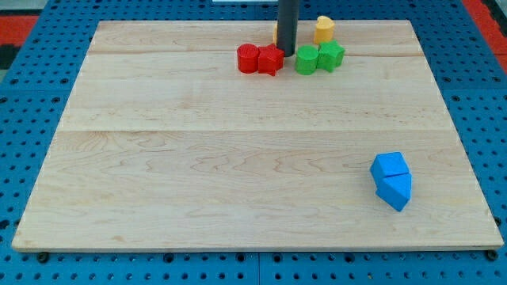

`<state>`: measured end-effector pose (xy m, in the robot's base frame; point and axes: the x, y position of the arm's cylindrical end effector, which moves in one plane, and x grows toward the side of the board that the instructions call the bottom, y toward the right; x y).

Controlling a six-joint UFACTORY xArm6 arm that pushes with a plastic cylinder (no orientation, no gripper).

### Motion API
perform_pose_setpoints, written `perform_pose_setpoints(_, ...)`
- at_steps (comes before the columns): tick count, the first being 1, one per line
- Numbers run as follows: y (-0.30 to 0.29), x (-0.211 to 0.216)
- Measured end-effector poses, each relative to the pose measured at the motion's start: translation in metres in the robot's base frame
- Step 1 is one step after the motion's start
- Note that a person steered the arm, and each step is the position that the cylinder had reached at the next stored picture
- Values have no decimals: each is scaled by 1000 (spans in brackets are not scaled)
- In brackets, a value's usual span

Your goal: Slide the green circle away from the group of blocks

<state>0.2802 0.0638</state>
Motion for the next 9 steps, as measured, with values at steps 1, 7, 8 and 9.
perform_pose_setpoints(1,48,18)
perform_pose_setpoints(7,62,64)
perform_pose_setpoints(8,52,83)
perform_pose_setpoints(9,31,95)
